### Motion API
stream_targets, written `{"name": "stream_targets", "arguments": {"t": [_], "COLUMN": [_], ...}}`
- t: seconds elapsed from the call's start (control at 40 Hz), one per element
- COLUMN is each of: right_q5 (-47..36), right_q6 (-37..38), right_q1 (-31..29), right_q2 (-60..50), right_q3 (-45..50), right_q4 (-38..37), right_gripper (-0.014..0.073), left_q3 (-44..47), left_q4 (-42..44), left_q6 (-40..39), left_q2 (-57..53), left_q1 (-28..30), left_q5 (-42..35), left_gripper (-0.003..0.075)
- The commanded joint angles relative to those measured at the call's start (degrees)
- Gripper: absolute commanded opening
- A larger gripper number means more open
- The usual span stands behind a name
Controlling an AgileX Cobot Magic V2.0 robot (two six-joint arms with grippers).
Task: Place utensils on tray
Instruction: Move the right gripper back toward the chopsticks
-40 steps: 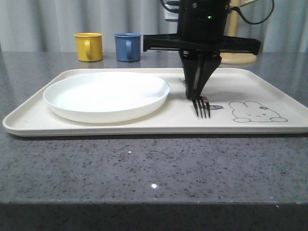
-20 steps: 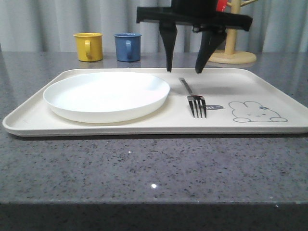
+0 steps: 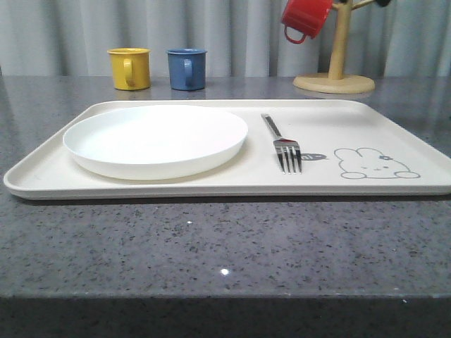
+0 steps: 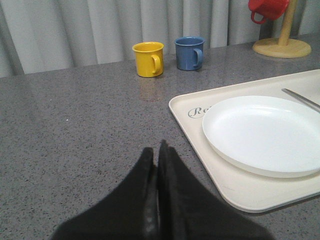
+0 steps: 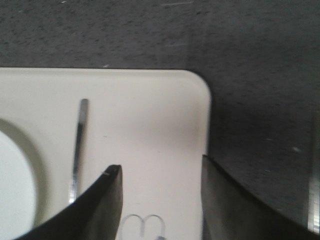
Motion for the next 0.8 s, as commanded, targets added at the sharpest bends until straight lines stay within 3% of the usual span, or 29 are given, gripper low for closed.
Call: {"name": "stream_targets", "arguments": {"t": [0.0,0.325,0.55,0.774], "right_q5": [5.39,2.85,-6.71,-8.62], "right_q6": [-4.46,-10.03,-11.27,-11.27], "right_q1": [-4.75,-18.66,-21.59,-22.05], "right_q2": [-6.89,-12.58,-12.07,-8.62], "right_q3": [2.98,23.02,31.59,32.16], "right_q4": [-1.81,-1.83,-1.83,-1.50], "right_gripper": [0.0383,0.0383,0.0383,0.0383], "left_q3": [-1.62,-1.62,-1.62,-1.62], "left_q4": [-0.61,-0.61,-0.61,-0.61], "left_q6": [-0.27,-0.27,-0.27,-0.27], "left_q2": [0.65,0.65,0.65,0.65], "left_q1": [0.06,0.06,0.06,0.06], "left_q5": [-4.62,-4.62,-4.62,-4.62], "left_gripper": [-0.0018,-0.0018,-0.0018,-0.0018]}}
